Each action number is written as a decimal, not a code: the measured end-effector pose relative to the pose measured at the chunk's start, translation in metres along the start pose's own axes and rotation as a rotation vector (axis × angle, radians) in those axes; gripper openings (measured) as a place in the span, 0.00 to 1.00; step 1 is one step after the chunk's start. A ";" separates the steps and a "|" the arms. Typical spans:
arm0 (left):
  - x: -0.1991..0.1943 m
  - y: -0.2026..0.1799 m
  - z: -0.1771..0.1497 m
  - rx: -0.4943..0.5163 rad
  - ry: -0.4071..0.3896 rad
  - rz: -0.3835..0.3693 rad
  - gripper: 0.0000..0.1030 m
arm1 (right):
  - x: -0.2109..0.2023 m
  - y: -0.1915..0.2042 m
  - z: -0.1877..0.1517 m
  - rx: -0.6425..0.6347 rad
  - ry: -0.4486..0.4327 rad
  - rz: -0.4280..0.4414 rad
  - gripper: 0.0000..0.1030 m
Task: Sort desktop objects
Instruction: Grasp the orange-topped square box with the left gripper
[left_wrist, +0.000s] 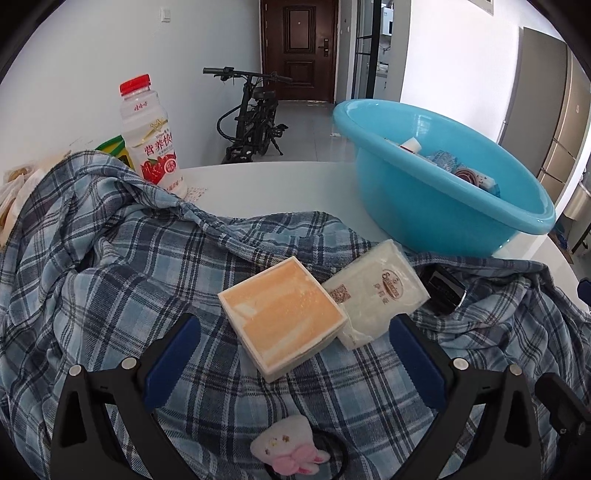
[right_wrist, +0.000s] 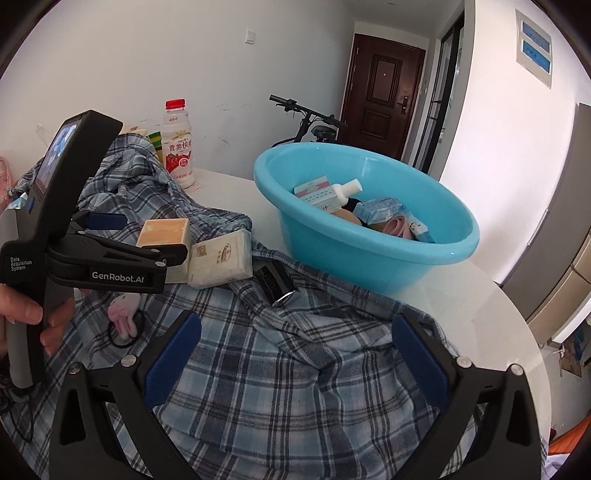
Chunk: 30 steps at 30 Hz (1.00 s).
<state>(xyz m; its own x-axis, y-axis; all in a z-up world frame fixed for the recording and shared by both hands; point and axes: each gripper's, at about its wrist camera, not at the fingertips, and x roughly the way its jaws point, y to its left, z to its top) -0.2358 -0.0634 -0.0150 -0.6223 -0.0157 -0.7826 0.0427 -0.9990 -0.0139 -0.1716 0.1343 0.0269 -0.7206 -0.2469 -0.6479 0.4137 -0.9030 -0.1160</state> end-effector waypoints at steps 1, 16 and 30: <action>0.004 0.000 0.001 -0.002 0.010 0.001 1.00 | 0.003 0.000 0.001 0.007 0.001 0.005 1.00; 0.036 0.016 -0.001 -0.062 0.014 0.047 1.00 | 0.028 -0.008 -0.008 0.109 -0.012 0.058 1.00; 0.028 0.008 -0.009 0.058 -0.062 0.061 0.81 | 0.042 -0.027 -0.027 0.214 0.012 0.107 1.00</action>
<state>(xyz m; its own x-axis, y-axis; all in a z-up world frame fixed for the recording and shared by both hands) -0.2458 -0.0710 -0.0427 -0.6671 -0.0769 -0.7409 0.0373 -0.9969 0.0698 -0.1983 0.1577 -0.0174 -0.6719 -0.3424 -0.6568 0.3592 -0.9261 0.1153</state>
